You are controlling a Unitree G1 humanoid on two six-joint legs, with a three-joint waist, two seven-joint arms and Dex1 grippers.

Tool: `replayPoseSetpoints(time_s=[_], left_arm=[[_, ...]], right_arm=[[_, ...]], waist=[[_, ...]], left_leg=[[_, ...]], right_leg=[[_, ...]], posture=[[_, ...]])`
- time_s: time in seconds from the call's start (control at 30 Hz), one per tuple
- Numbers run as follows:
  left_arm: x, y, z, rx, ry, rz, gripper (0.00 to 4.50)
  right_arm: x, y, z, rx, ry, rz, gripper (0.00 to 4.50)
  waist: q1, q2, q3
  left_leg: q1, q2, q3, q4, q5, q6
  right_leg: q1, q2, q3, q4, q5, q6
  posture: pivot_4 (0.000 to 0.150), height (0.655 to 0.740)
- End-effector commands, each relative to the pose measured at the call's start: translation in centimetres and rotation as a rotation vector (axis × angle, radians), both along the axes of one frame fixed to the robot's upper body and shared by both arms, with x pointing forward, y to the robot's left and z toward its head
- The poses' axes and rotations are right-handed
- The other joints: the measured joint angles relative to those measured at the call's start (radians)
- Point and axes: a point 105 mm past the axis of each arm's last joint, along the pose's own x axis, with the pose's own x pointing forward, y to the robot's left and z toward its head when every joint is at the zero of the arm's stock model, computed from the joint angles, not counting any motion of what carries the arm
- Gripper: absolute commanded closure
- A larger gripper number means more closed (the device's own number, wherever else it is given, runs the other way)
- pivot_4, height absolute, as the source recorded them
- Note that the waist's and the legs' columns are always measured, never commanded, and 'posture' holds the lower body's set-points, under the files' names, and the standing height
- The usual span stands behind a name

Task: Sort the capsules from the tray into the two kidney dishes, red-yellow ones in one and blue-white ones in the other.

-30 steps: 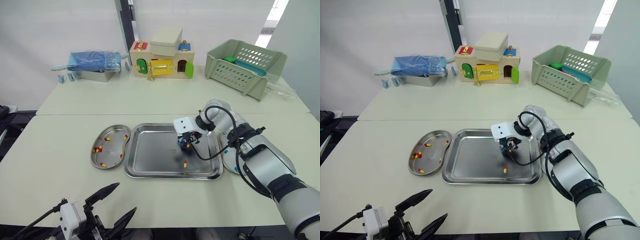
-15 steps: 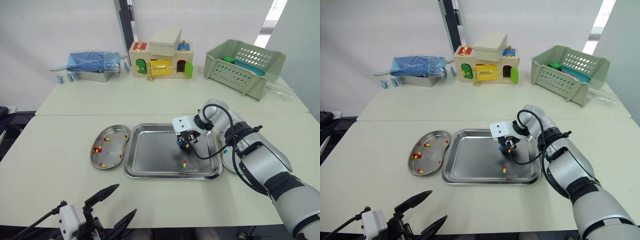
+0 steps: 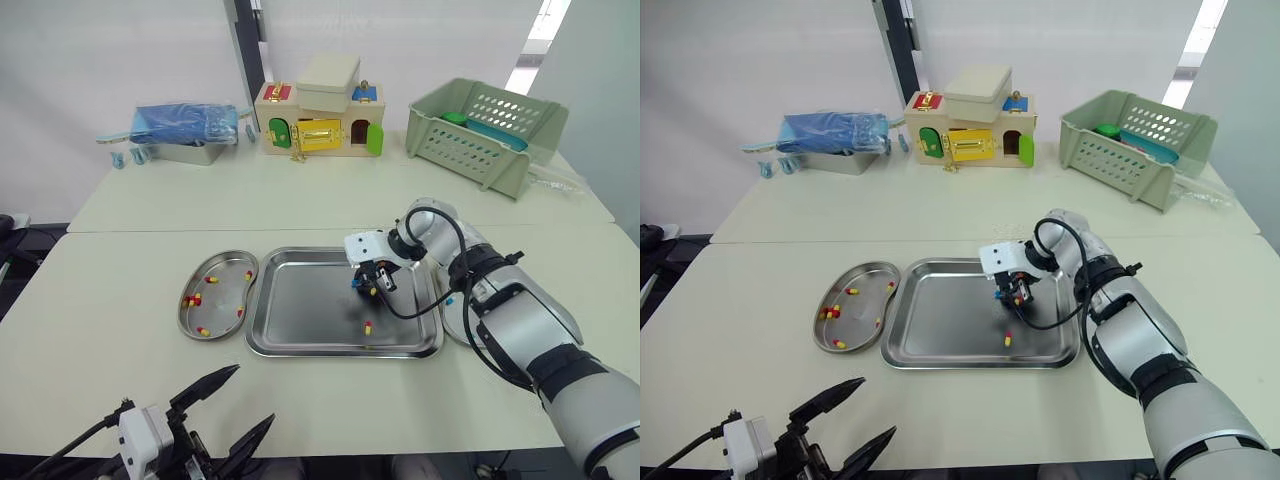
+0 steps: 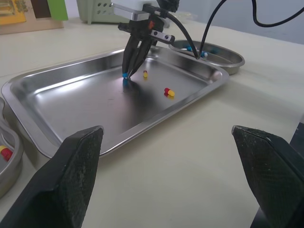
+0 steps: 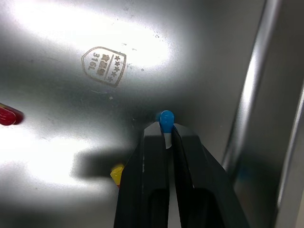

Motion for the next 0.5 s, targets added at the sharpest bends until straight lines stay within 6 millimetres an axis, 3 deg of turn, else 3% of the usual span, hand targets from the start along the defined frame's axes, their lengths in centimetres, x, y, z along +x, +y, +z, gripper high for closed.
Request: replayPoseSetpoints(time_s=[0.03, 0.13, 0.23, 0.5], left_arm=[[-0.2, -0.4, 0.8, 0.005, -0.023, -0.023, 0.0], [-0.3, -0.4, 1.0, 0.001, -0.03, -0.032, 0.0], [-0.4, -0.7, 1.3, -0.012, -0.048, -0.051, 0.0], [-0.6, -1.7, 1.3, -0.037, -0.066, -0.121, 0.0]], right_arm=[[-0.6, 0.7, 3.4, 0.149, 0.03, 0.028, 4.49], [-2.1, -0.8, 6.3, 0.29, 0.09, 0.007, 4.49], [-3.9, -3.2, 7.8, 0.365, 0.115, -0.053, 4.49], [-7.3, -12.0, 8.9, 0.412, 0.091, -0.377, 4.49]], waist=[[0.0, 0.001, 0.001], [0.012, 0.001, 0.001], [0.026, 0.001, 0.001], [0.048, 0.001, 0.001]], left_leg=[[0.0, 0.0, 0.0, 0.0, 0.0, 0.0], [-0.001, 0.0, -0.001, 0.0, 0.0, 0.0], [-0.002, 0.0, 0.0, 0.0, 0.0, 0.0], [-0.002, -0.001, 0.001, 0.0, 0.0, 0.0]], right_leg=[[0.0, 0.0, 0.0, 0.0, 0.0, 0.0], [0.0, 0.0, -0.001, -0.001, 0.0, 0.0], [0.0, -0.001, 0.0, -0.002, 0.0, 0.0], [0.0, -0.001, 0.0, -0.002, 0.0, 0.0]], posture=[[0.15, 0.74], [0.15, 0.74], [0.15, 0.74], [0.15, 0.74]])
